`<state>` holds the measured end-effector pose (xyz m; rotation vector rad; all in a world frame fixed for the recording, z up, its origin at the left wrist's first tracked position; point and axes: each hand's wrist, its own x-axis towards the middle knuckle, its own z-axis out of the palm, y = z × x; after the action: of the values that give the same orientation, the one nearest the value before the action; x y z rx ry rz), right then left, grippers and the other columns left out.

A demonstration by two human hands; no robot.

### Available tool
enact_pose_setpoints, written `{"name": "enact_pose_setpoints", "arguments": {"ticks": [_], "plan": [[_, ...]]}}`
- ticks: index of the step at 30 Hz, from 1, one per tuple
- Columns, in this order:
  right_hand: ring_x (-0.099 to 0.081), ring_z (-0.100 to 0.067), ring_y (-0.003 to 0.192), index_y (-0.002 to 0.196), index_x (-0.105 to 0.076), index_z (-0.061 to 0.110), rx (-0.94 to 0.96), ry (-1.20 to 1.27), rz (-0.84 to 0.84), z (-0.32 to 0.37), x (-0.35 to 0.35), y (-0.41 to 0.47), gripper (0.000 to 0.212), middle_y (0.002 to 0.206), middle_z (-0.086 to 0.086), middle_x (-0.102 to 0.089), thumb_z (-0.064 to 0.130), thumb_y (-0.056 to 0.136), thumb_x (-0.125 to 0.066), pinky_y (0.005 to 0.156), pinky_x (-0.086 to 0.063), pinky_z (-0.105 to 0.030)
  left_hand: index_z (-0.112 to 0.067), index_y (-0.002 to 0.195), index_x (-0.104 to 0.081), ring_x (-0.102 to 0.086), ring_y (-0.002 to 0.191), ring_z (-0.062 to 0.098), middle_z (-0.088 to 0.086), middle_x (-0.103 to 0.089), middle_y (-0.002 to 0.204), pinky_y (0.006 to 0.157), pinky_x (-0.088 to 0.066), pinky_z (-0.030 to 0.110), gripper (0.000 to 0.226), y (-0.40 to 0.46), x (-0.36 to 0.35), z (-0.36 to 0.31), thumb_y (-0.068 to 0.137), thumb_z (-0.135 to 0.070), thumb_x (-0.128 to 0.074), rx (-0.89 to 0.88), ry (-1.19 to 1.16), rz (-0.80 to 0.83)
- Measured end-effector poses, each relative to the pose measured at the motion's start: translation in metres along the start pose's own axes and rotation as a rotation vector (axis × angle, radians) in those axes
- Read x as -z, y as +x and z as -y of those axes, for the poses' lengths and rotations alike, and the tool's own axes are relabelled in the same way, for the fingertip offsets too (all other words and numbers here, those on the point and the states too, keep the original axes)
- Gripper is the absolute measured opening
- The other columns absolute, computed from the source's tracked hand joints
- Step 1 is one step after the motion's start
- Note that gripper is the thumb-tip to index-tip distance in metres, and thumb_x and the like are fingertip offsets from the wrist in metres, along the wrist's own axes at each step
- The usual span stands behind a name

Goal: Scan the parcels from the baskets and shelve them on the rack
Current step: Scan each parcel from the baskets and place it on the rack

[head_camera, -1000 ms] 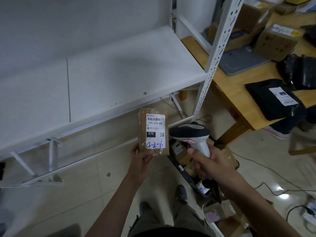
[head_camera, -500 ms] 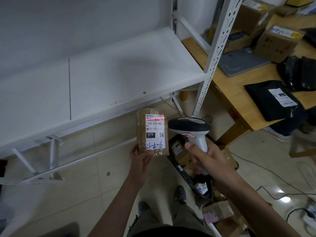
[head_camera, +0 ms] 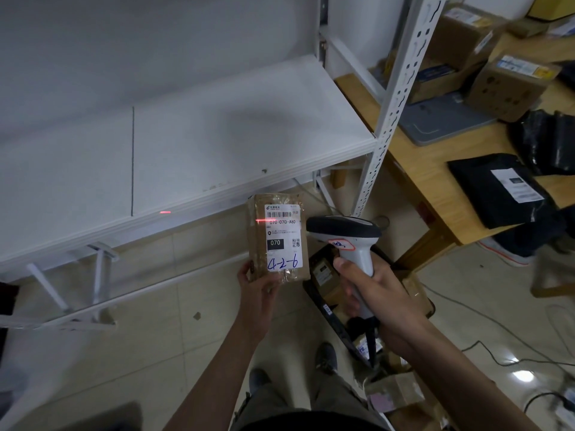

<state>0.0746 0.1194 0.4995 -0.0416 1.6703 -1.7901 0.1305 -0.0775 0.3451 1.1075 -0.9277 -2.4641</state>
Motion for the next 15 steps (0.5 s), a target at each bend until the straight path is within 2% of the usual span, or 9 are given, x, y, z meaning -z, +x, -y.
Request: {"name": "enact_pose_setpoints", "arguments": {"ticks": [3,8,13,15], "plan": [[-0.041,-0.016,0.046,0.089,-0.048,0.007,0.010,-0.011,0.016,0.002,-0.002,0.001,0.019,0.059,-0.005,-0.045,0.016,0.104,-0.055,0.047,-0.036,-0.029,-0.021,0.136,-0.038,-0.070,0.100,0.026,0.006,-0.074,0.103,0.097,-0.052,0.043,0.074,-0.001,-0.002,-0.001,0.078,0.021,-0.057,-0.027,0.019,0.019],[-0.040,-0.015,0.046,0.085,-0.048,0.008,0.020,-0.008,0.030,0.005,-0.003,0.006,0.022,0.061,-0.005,-0.045,0.016,0.104,-0.056,0.046,-0.036,-0.027,-0.020,0.134,-0.038,-0.065,0.107,0.032,0.019,-0.063,0.121,0.101,-0.049,0.045,0.070,-0.002,-0.006,-0.003,0.081,0.023,-0.054,-0.054,0.046,0.029],[-0.040,-0.013,0.046,0.081,-0.049,0.008,0.034,-0.015,0.055,0.010,-0.005,0.008,0.025,0.059,-0.002,-0.045,0.017,0.104,-0.056,0.047,-0.036,-0.028,-0.018,0.129,-0.039,-0.065,0.103,0.029,0.019,-0.063,0.118,0.087,-0.054,0.037,0.065,-0.003,-0.011,-0.005,0.081,0.023,-0.053,-0.065,0.054,0.020],[-0.040,-0.014,0.045,0.081,-0.048,0.008,0.039,-0.023,0.064,0.012,-0.004,0.006,0.026,0.057,-0.002,-0.045,0.018,0.104,-0.057,0.046,-0.036,-0.028,-0.019,0.128,-0.039,-0.066,0.103,0.030,0.020,-0.063,0.118,0.088,-0.053,0.037,0.064,-0.003,-0.010,-0.006,0.081,0.023,-0.054,-0.068,0.048,0.013]]}}
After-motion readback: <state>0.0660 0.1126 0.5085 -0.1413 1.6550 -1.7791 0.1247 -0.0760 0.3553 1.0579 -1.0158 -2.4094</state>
